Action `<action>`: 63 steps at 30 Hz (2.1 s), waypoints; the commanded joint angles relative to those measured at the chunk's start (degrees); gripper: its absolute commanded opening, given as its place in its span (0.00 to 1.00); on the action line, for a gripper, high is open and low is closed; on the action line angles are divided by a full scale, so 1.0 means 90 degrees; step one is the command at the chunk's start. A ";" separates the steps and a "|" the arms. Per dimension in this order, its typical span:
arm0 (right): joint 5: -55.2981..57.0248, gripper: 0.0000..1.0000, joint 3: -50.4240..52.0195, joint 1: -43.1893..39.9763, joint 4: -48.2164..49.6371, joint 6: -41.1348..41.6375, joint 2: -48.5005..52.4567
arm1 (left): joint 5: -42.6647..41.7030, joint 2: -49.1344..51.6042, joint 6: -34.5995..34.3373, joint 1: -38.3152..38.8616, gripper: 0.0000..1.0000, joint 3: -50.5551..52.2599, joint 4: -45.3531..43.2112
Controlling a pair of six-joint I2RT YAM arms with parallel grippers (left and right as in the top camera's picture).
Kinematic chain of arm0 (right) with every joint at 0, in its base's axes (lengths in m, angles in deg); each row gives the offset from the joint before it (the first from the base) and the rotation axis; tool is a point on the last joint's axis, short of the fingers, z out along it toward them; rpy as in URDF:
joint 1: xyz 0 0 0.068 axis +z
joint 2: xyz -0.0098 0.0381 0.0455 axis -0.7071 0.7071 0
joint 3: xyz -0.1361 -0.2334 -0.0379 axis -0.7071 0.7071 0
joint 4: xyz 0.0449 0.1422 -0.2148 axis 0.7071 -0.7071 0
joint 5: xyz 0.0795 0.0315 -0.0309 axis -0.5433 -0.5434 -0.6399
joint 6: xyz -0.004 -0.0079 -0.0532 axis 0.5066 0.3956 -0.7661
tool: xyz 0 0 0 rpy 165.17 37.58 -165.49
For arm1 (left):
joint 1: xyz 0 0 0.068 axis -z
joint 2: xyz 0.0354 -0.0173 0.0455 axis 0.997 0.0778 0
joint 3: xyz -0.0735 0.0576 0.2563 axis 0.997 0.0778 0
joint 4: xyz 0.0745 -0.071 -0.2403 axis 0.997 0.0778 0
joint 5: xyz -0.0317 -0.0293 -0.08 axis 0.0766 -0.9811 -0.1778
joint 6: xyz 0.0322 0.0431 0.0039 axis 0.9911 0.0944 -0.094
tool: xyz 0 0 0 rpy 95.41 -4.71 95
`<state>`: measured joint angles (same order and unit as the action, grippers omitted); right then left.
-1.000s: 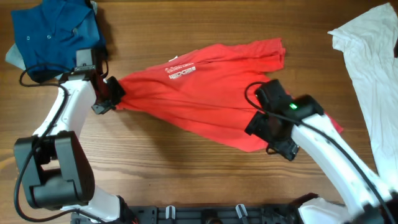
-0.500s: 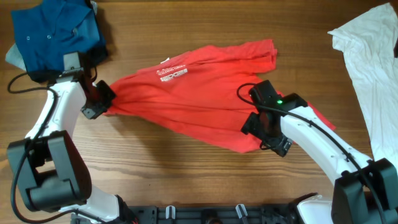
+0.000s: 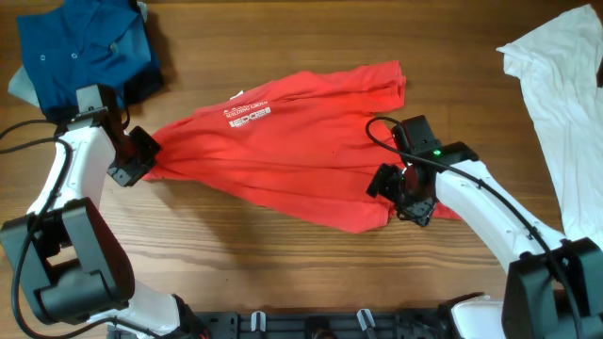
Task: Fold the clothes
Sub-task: 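Lift the red T-shirt with both grippers and stretch it apart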
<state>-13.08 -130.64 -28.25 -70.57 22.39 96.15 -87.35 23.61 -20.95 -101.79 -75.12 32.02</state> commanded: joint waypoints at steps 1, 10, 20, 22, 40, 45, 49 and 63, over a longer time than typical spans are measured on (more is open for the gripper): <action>-0.0253 0.78 0.0221 0.0010 0.0085 -0.0102 0.0177 | 0.0085 -0.0049 -0.0112 -0.0032 0.04 0.0046 0.0022; -0.0253 0.61 0.0731 0.0010 0.0573 0.0039 0.0175 | 0.0087 -0.0049 -0.0114 -0.0032 0.04 0.0046 0.0019; -0.0350 0.39 0.0692 0.0010 0.0675 0.0061 0.0172 | 0.0087 -0.0049 -0.0112 -0.0032 0.04 0.0046 0.0015; -0.0352 0.33 0.0692 0.0010 0.0695 0.0063 0.0170 | 0.0087 -0.0049 -0.0112 -0.0032 0.04 0.0046 0.0015; 0.0068 0.04 -0.1093 0.0010 -0.0884 -0.0087 -0.1020 | -0.0401 -0.1071 -0.0109 -0.0002 0.04 0.0032 0.0656; 0.0318 0.04 -0.2572 0.0010 -0.2047 -0.0308 -0.1945 | -0.0600 -0.2897 -0.0109 0.0248 0.04 0.0027 0.1069; 0.0653 0.04 -0.4024 0.0010 -0.3101 -0.0464 -0.2455 | -0.0889 -0.4794 -0.0112 0.0760 0.04 -0.0238 0.1277; -0.0721 0.49 -0.2939 0.0022 -0.3485 -0.1511 -0.2407 | -0.0627 -0.5952 -0.0109 0.1115 0.04 -0.0425 0.2147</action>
<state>-10.88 -166.00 -28.25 -105.87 14.50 72.66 -94.21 -34.75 -21.41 -91.99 -78.99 50.67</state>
